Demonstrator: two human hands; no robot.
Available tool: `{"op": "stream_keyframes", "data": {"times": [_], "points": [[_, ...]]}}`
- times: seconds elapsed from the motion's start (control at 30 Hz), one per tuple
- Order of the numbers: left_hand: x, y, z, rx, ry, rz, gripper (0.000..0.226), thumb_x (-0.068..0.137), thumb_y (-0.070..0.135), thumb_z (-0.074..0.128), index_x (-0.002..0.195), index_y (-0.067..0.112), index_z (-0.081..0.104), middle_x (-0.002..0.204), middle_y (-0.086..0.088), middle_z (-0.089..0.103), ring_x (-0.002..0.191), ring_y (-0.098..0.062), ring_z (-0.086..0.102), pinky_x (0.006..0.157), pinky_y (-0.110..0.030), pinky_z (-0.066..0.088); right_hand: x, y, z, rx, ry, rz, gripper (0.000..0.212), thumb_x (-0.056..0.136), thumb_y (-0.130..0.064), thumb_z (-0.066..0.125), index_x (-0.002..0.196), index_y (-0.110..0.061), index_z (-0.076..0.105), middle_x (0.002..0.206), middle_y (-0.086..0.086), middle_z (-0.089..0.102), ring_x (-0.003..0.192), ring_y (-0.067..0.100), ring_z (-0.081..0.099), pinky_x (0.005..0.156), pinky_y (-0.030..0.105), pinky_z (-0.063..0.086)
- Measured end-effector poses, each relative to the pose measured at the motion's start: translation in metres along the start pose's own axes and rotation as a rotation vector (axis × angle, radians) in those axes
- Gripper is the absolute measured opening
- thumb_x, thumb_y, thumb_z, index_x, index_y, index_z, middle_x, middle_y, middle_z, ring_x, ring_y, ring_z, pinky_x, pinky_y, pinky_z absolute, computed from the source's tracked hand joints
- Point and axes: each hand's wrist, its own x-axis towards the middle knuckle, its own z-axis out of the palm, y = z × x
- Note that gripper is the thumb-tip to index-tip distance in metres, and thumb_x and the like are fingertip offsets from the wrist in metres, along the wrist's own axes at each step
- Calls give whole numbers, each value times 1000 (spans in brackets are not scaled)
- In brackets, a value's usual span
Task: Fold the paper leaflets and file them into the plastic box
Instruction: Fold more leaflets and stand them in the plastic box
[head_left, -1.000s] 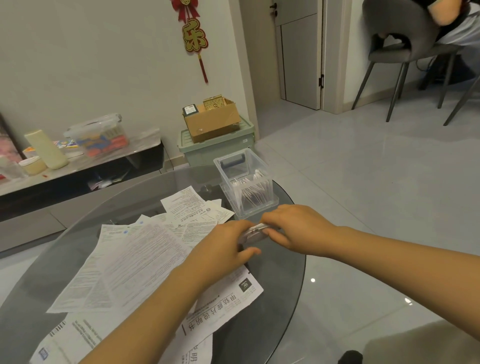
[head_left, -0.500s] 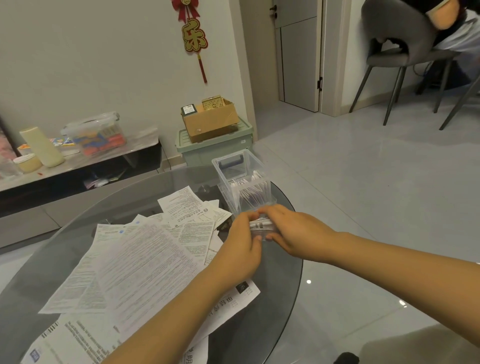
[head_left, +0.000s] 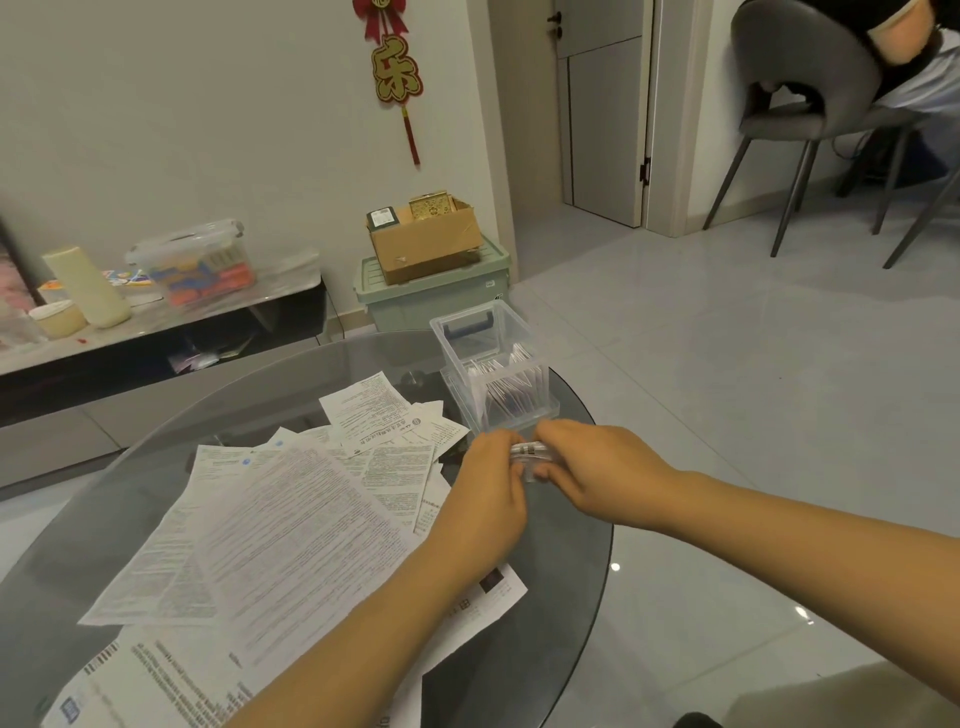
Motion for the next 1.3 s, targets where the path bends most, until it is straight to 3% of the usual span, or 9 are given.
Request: {"op": "stream_keyframes", "data": {"times": [0.2,0.33,0.53,0.67,0.8,0.9,1.07,1.2,1.3], "points": [[6,8,-14,-207,144,-200,18,90,6,57,96,23,55,86,12,60,76,-1,56,64,-4,39,11,-4,-9,55,33,19,19,94,-35,49,105,-19,50,100,1,62,85,22,55,62,28,30],[15,15,-40,-156,143,-137,23,85,5,62,83,27,60,80,3,65,73,-10,58,62,-10,42,17,-10,-28,177,56,39,14,91,-39,53,89,-25,51,80,-7,55,74,16,51,55,28,33],[35,25,-72,-140,155,-66,34,84,0,61,75,33,58,76,8,65,73,-5,59,66,-12,47,33,-23,-57,265,189,75,10,88,-34,59,87,-26,64,81,-7,60,76,15,56,63,30,44],[69,26,-86,-122,104,-71,31,86,2,59,78,32,58,82,4,66,79,-11,61,69,-18,47,55,-17,-70,451,187,163,10,91,-27,58,82,-30,60,65,-14,54,58,3,49,48,13,31],[94,25,-85,-113,80,-53,29,89,3,56,94,31,60,98,5,64,85,-4,58,71,-7,44,73,-8,-68,469,269,249,10,90,-25,59,83,-25,66,65,-11,56,58,4,49,49,15,31],[105,16,-75,-92,96,-45,39,91,3,48,125,24,51,127,6,51,116,-6,48,101,-23,40,83,-1,-65,494,359,349,14,90,-21,58,83,-17,70,65,-4,61,57,8,52,47,17,36],[119,-7,-71,189,-188,131,42,87,22,34,121,20,60,130,5,54,127,-10,39,112,-31,19,97,15,-63,479,479,481,19,91,-18,55,86,-8,71,72,1,65,58,10,54,47,21,39],[132,-14,-66,364,-407,338,63,83,36,18,129,19,57,136,4,53,125,-9,43,108,-33,29,109,21,-60,469,439,521,19,89,-15,56,86,-5,72,76,7,68,63,18,58,49,24,41],[138,-15,-65,438,-469,406,75,77,43,7,128,21,57,135,6,52,121,-9,44,101,-34,32,112,24,-59,445,438,531,18,89,-14,55,85,-6,71,73,6,65,55,11,51,41,16,35]]}}
